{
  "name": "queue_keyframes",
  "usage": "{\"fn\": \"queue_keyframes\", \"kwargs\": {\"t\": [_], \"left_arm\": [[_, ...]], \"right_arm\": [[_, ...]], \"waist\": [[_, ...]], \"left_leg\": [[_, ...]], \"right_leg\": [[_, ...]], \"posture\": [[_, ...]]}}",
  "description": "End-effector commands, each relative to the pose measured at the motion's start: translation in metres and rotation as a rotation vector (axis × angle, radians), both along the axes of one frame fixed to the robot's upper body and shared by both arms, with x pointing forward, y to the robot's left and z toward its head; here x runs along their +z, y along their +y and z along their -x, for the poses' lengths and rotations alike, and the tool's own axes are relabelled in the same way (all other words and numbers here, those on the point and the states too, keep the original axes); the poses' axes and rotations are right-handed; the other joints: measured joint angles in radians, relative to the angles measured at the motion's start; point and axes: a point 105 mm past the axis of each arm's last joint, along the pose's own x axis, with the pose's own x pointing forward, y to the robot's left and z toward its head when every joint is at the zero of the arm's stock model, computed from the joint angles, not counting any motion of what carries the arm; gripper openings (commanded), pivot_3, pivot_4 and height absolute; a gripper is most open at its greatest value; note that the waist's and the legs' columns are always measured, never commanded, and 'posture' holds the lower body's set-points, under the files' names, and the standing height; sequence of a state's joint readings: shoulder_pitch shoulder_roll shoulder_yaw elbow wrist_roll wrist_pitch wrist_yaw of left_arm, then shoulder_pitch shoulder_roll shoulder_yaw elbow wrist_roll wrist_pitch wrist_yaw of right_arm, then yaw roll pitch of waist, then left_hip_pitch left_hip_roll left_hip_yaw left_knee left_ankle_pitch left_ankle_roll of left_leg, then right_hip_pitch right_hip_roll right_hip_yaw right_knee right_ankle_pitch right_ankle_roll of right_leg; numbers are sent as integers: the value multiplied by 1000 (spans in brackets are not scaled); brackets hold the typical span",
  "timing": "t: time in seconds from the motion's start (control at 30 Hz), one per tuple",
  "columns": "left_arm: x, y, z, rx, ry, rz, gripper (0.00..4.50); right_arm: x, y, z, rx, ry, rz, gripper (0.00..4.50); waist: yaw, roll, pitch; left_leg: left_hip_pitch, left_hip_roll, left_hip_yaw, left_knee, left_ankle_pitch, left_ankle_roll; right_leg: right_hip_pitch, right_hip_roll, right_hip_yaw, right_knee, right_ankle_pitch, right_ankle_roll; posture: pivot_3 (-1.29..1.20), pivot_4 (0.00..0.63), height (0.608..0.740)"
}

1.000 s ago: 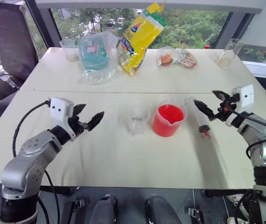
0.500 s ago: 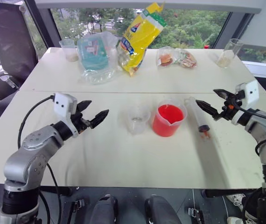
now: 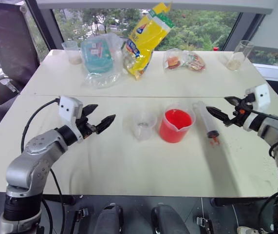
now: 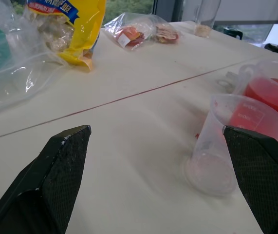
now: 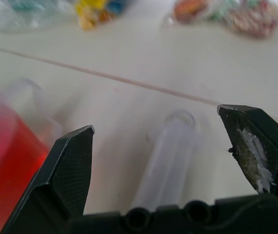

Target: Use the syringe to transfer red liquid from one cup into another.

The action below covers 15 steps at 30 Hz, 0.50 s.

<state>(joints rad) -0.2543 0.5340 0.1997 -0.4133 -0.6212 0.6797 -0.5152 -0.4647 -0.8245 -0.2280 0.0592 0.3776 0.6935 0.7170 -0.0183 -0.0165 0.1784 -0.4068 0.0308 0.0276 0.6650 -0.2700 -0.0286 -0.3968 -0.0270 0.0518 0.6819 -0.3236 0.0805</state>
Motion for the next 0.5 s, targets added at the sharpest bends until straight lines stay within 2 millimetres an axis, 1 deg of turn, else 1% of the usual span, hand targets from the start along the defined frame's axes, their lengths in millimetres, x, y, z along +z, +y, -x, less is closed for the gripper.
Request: {"fn": "queue_keyframes", "kwargs": {"t": [0.03, 0.13, 0.23, 0.37, 0.43, 0.5], "left_arm": [[11, -8, 0, -36, -47, -7, 4500], [7, -12, -2, -51, -46, -5, 4500], [6, -15, -5, -55, -57, 3, 4500], [5, -18, -6, -47, -72, 12, 4500], [4, -18, -5, -39, -77, 14, 4500], [3, -17, -3, -28, -80, 15, 4500]], "right_arm": [[24, 19, -2, 52, 124, 21, 4442], [24, 23, -16, 4, 258, 58, 4442], [22, 23, -35, -56, 336, 121, 4442], [13, 9, -54, -140, 388, 224, 4442], [10, 0, -58, -173, 405, 248, 4442], [9, -4, -60, -175, 419, 253, 4442]], "waist": [[-3, 1, 1], [-10, 1, 1], [-3, 1, 1], [5, 1, 1], [7, 1, 1], [7, 1, 1]], "left_leg": [[0, 0, 0, 0, 0, 0], [0, 0, 0, 0, 0, 0], [0, 0, -1, 0, 0, 0], [-3, 0, 0, 0, 0, 1], [-4, -1, 1, 0, -1, 1], [-7, -1, 1, 0, -1, 1]], "right_leg": [[0, 0, 0, 0, 0, 0], [-1, 0, 0, 0, 0, 0], [-1, 0, 0, 0, 0, -1], [-3, -1, 0, -2, 0, -1], [-4, -1, 0, -2, 0, -1], [-7, -1, 0, -2, 0, -1]], "posture": [[0, 150, 740], [0, 150, 740], [0, 150, 740], [0, 150, 740], [0, 150, 740], [0, 150, 740]]}}
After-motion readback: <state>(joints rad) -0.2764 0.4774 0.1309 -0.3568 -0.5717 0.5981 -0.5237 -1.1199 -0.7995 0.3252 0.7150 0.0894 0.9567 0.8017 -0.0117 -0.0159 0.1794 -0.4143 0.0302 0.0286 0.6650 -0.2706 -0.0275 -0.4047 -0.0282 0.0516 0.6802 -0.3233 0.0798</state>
